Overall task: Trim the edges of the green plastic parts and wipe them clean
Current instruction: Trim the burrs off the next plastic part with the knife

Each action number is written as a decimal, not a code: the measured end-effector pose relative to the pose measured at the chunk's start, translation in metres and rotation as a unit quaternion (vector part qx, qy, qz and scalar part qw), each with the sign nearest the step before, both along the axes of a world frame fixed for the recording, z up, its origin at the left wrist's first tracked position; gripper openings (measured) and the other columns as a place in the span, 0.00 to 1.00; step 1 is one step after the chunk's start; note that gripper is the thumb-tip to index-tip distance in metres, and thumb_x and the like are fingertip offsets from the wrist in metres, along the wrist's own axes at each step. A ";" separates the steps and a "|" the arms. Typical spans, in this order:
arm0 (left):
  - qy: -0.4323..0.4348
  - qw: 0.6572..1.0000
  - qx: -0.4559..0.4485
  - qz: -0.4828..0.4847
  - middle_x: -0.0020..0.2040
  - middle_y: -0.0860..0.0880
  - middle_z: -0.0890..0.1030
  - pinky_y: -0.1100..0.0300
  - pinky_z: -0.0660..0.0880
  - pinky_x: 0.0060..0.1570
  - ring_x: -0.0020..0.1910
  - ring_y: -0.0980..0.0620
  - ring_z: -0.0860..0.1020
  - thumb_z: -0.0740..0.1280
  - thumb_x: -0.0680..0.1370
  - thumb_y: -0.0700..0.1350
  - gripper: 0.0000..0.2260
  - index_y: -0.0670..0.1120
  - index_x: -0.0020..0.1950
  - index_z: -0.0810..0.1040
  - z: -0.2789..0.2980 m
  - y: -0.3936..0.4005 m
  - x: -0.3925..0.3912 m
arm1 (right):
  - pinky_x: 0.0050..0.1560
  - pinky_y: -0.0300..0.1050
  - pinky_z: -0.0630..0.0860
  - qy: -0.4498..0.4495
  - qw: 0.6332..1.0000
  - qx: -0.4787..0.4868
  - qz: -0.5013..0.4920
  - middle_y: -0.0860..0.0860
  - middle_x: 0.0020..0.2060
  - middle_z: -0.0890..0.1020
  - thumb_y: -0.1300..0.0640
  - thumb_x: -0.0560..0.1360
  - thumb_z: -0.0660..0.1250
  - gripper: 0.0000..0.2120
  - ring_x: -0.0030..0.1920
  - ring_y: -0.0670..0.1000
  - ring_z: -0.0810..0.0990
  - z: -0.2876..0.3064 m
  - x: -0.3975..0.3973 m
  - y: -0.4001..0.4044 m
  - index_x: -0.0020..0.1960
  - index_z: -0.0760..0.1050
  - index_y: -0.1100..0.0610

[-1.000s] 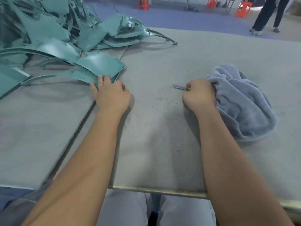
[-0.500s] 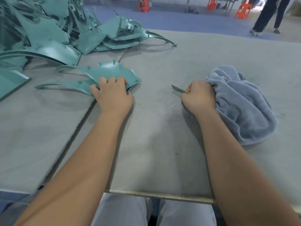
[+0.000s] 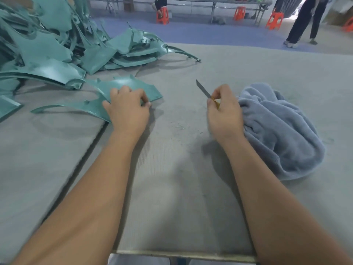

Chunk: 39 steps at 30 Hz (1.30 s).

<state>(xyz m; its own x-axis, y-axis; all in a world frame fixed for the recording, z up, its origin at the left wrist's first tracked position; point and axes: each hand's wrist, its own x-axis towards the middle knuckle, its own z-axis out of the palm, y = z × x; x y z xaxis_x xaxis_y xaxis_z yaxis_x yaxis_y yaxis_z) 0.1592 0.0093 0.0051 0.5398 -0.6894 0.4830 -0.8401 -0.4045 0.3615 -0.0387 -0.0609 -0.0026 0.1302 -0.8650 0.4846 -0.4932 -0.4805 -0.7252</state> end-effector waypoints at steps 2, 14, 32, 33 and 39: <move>0.006 0.997 -0.071 -0.042 0.43 0.54 0.69 0.45 0.66 0.54 0.54 0.44 0.69 0.69 0.75 0.50 0.03 0.52 0.44 0.80 0.008 0.000 -0.007 | 0.29 0.47 0.72 -0.072 0.997 0.034 0.023 0.51 0.34 0.78 0.56 0.78 0.58 0.07 0.29 0.49 0.72 0.001 0.007 0.003 0.44 0.62 0.48; 0.219 0.936 -0.115 -0.249 0.70 0.43 0.65 0.59 0.61 0.71 0.68 0.47 0.66 0.70 0.76 0.40 0.15 0.47 0.63 0.80 -0.006 -0.007 -0.052 | 0.22 0.37 0.59 -0.171 0.956 0.229 0.070 0.51 0.25 0.71 0.58 0.75 0.64 0.13 0.20 0.45 0.64 -0.003 0.002 -0.009 0.33 0.67 0.55; 0.636 0.722 -0.155 -0.222 0.54 0.51 0.76 0.50 0.82 0.38 0.51 0.46 0.81 0.54 0.83 0.40 0.08 0.53 0.59 0.65 0.002 -0.021 -0.079 | 0.41 0.34 0.71 -0.232 0.950 0.202 0.063 0.44 0.39 0.78 0.55 0.81 0.58 0.12 0.38 0.38 0.75 0.003 0.000 0.005 0.41 0.74 0.50; 0.643 0.714 -0.163 -0.223 0.55 0.51 0.76 0.49 0.82 0.39 0.53 0.45 0.80 0.54 0.84 0.41 0.08 0.53 0.60 0.64 0.001 -0.022 -0.079 | 0.40 0.37 0.72 -0.238 0.949 0.196 0.063 0.46 0.38 0.77 0.55 0.81 0.58 0.11 0.38 0.42 0.75 0.004 0.000 0.006 0.41 0.72 0.51; 0.714 0.631 -0.213 -0.214 0.55 0.49 0.75 0.48 0.82 0.38 0.53 0.43 0.80 0.56 0.82 0.34 0.16 0.51 0.66 0.61 -0.003 -0.025 -0.062 | 0.23 0.38 0.64 -0.279 0.939 0.189 0.065 0.51 0.28 0.73 0.58 0.81 0.58 0.09 0.24 0.47 0.66 0.004 -0.002 0.010 0.42 0.68 0.54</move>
<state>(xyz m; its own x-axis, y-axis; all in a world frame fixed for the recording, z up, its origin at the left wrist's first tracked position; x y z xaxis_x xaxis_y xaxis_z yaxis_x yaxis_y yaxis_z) 0.0974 -0.0159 0.0023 0.4429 -0.8915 -0.0948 0.4666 0.1389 0.8735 -0.0405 -0.0507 0.0017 0.0634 -0.9834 0.1701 0.0594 -0.1664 -0.9843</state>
